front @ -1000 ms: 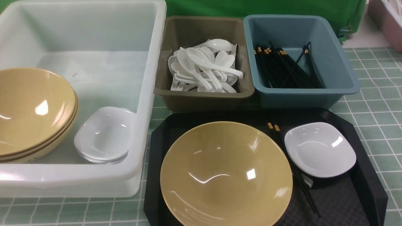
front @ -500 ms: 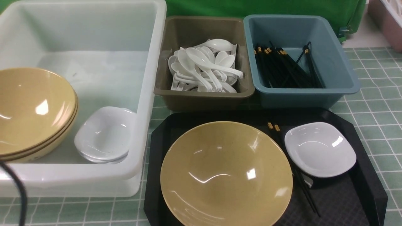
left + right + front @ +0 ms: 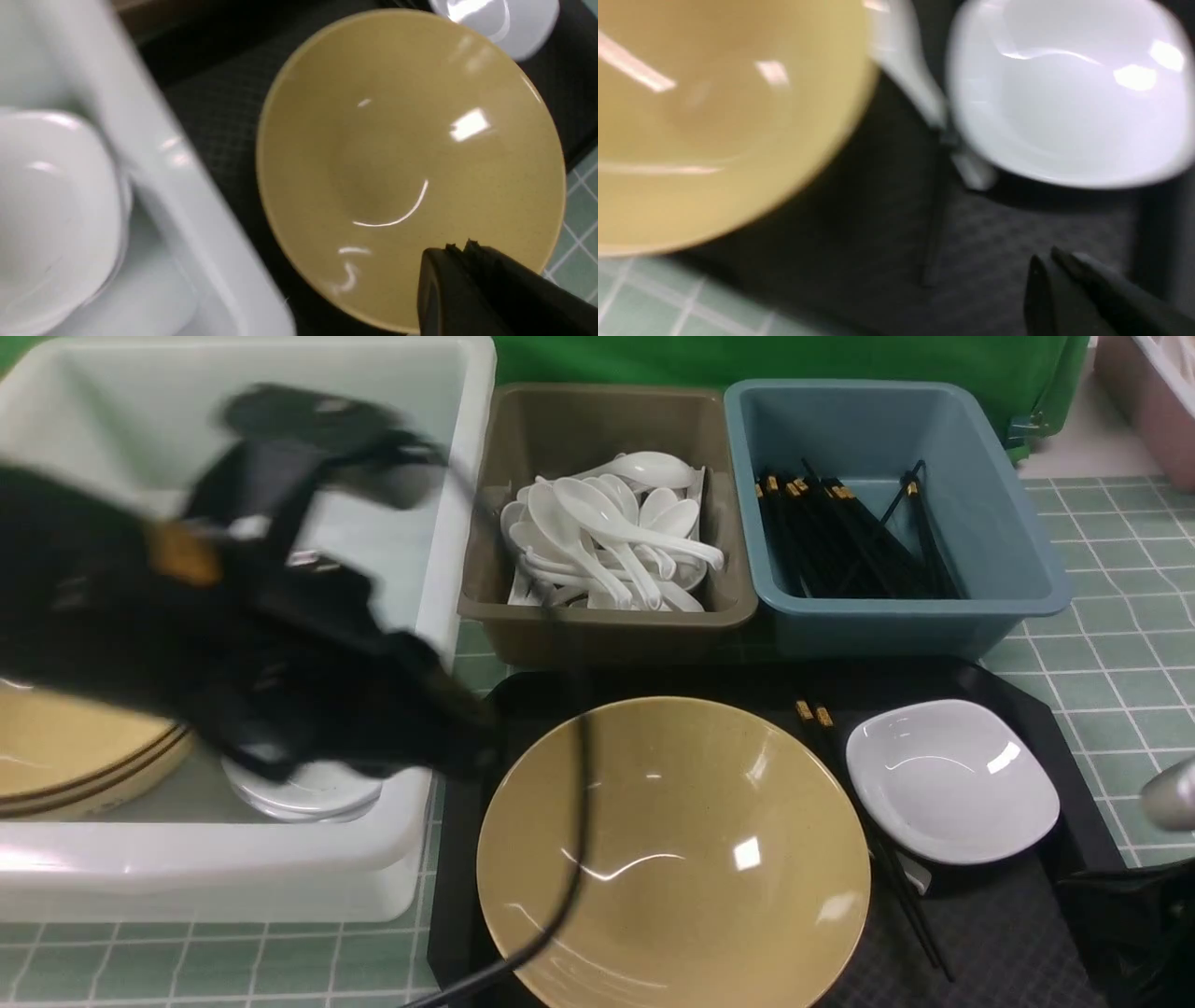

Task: On blue table put chopsticks spoon bowls plates into blue grey white boxes.
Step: 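Grasp the large bowl on the tray by its rim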

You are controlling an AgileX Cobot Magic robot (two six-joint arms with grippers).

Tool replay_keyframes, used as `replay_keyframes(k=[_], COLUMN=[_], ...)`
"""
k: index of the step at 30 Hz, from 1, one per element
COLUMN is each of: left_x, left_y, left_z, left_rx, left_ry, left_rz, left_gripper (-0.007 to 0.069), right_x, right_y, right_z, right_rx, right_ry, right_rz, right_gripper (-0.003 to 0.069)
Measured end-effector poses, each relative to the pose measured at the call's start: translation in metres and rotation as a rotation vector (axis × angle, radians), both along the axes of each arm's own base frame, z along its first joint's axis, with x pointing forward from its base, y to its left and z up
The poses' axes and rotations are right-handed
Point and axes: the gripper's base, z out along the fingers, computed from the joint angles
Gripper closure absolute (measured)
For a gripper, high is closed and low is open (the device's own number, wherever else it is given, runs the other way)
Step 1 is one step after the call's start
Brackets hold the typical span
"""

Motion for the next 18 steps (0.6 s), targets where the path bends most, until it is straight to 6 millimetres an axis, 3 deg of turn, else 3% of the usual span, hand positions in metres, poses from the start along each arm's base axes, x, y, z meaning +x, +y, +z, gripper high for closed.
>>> replay_keyframes(k=[3, 9, 12, 18], left_x=[0.026, 0.061, 0.074, 0.103], left_y=[-0.031, -0.054, -0.061, -0.076], left_z=[-0.015, -0.048, -0.06, -0.09], left_rx=[0.083, 0.205, 0.273, 0.348], left_ry=[0.002, 0.075, 0.115, 0.102], left_rz=[-0.04, -0.005, -0.007, -0.013], left_gripper=[0.0619, 0.0578, 0.0512, 0.0303], right_x=[-0.004, -0.005, -0.005, -0.004], right_y=[0.01, 0.012, 0.012, 0.012], right_z=[0.0, 0.0, 0.0, -0.001], right_rx=[-0.012, -0.014, -0.014, -0.016], right_ry=[-0.008, -0.01, -0.01, -0.009], right_rz=[0.101, 0.121, 0.121, 0.121], right_gripper=[0.0615, 0.0615, 0.0615, 0.0613])
